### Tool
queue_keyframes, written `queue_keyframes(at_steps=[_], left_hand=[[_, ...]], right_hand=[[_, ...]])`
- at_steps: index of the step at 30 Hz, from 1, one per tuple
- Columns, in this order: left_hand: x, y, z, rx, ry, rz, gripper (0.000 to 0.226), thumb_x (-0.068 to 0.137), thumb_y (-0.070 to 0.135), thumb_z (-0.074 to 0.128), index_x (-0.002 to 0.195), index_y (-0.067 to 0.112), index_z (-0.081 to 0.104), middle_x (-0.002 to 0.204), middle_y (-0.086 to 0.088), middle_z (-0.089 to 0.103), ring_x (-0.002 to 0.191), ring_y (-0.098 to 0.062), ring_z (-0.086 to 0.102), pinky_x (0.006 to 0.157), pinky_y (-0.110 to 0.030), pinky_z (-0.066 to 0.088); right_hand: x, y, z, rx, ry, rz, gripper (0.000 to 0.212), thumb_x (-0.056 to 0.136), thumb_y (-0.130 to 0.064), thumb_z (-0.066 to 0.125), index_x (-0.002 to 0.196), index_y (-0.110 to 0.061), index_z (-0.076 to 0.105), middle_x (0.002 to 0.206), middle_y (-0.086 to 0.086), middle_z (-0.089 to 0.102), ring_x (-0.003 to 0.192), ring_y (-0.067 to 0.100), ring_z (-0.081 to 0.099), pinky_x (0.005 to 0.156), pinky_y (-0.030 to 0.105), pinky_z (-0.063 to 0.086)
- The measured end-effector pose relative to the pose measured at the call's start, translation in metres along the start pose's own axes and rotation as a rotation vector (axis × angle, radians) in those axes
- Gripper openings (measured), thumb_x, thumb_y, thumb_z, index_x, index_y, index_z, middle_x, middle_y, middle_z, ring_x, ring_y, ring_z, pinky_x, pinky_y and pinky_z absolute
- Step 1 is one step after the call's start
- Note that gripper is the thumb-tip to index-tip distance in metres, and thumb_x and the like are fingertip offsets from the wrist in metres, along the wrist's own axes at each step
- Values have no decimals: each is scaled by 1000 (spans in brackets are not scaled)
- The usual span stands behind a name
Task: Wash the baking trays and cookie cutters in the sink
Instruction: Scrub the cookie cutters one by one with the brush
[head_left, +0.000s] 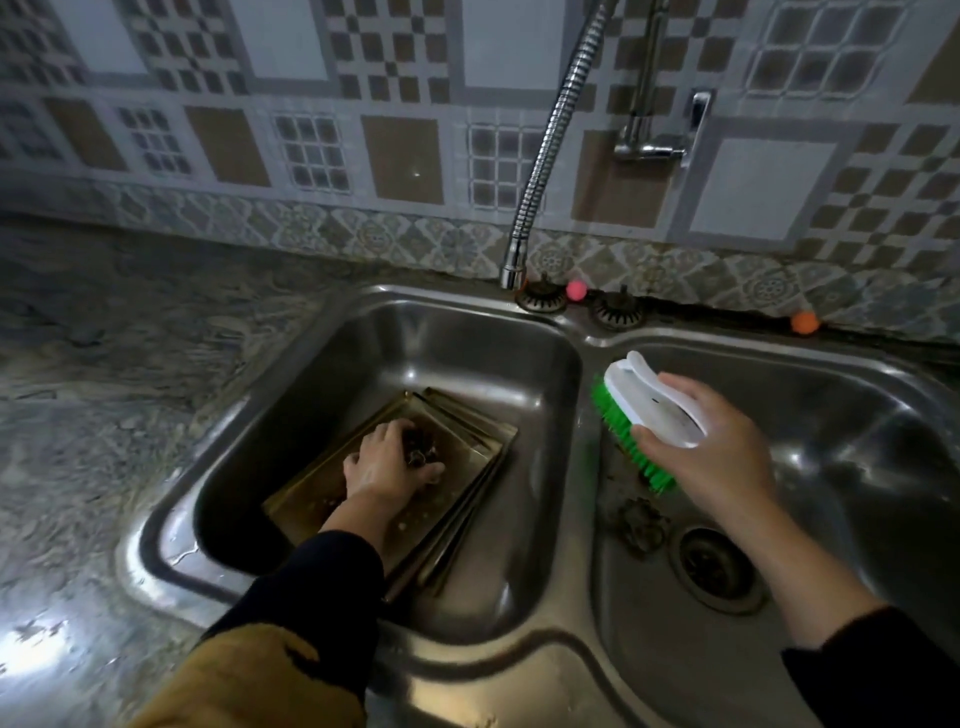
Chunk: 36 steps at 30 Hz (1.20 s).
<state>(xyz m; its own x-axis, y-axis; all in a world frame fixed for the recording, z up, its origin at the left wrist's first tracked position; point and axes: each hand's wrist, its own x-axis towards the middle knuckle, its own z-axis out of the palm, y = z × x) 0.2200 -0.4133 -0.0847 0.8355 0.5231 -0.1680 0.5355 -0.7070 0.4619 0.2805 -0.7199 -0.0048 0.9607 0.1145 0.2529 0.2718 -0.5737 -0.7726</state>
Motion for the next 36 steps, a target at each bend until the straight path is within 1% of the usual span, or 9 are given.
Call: queue_keyframes(at_steps=[5, 10, 16, 21, 23, 26, 30, 32, 36], left_hand=[[3, 6, 2, -6, -14, 65, 78, 79, 48, 71, 144, 28, 32, 150, 2, 33, 142, -18, 25, 118, -46, 18], [-4, 38, 2, 1, 13, 210, 60, 85, 47, 65, 137, 30, 43, 146, 1, 40, 139, -19, 31, 115, -42, 25], [-15, 119, 19, -12, 57, 525, 34, 90, 45, 57, 120, 30, 59, 130, 6, 55, 123, -15, 48, 105, -36, 39], [-33, 198, 55, -32, 19, 735, 27, 89, 26, 60, 115, 20, 65, 120, -1, 60, 113, -21, 55, 97, -37, 45], [-41, 221, 79, -34, -79, 668, 30, 90, 20, 57, 119, 16, 62, 121, -5, 60, 111, -24, 57, 94, -37, 47], [-47, 238, 122, -74, -206, 385, 37, 90, 21, 56, 127, 16, 54, 124, -10, 59, 111, -30, 58, 92, -38, 49], [-51, 234, 180, 34, -376, 201, 70, 89, 19, 62, 148, 14, 25, 145, -14, 36, 134, -31, 39, 108, -37, 33], [-48, 227, 200, 94, -407, 149, 72, 92, 28, 59, 151, 17, 18, 150, -14, 30, 138, -31, 31, 112, -39, 25], [-43, 205, 215, 230, -345, 172, 49, 95, 34, 50, 139, 15, 41, 144, -14, 36, 130, -36, 39, 106, -44, 37]], right_hand=[[-3, 2, 0, 2, -3, 21, 55, 71, -16, 79, 123, -26, 61, 110, -18, 59, 98, 3, 55, 84, 17, 36], [-8, 7, -6, 1, -28, 26, 55, 73, -15, 77, 124, -27, 61, 110, -21, 57, 99, 0, 53, 81, 9, 33], [-6, 22, -32, -3, -11, 71, 55, 75, -16, 76, 126, -29, 59, 112, -20, 56, 99, -2, 49, 73, 9, 34], [-3, 51, -61, -29, 35, 144, 57, 76, -17, 75, 129, -27, 57, 123, -13, 59, 103, 3, 51, 86, 20, 38], [-4, 66, -67, -35, 52, 171, 58, 75, -16, 75, 129, -26, 57, 126, -9, 59, 108, 7, 53, 91, 24, 41], [-7, 86, -74, -25, 60, 223, 59, 75, -17, 76, 129, -28, 56, 126, -11, 58, 104, 3, 49, 89, 22, 41], [-8, 108, -78, -18, 61, 244, 58, 74, -19, 76, 128, -30, 57, 119, -16, 57, 102, 0, 49, 74, 1, 33], [-10, 117, -81, -14, 67, 245, 57, 74, -19, 76, 127, -30, 57, 115, -18, 56, 101, -1, 50, 70, -4, 32], [-16, 133, -84, -12, 63, 255, 58, 73, -20, 76, 128, -30, 57, 120, -16, 57, 105, 0, 50, 74, -3, 30]])
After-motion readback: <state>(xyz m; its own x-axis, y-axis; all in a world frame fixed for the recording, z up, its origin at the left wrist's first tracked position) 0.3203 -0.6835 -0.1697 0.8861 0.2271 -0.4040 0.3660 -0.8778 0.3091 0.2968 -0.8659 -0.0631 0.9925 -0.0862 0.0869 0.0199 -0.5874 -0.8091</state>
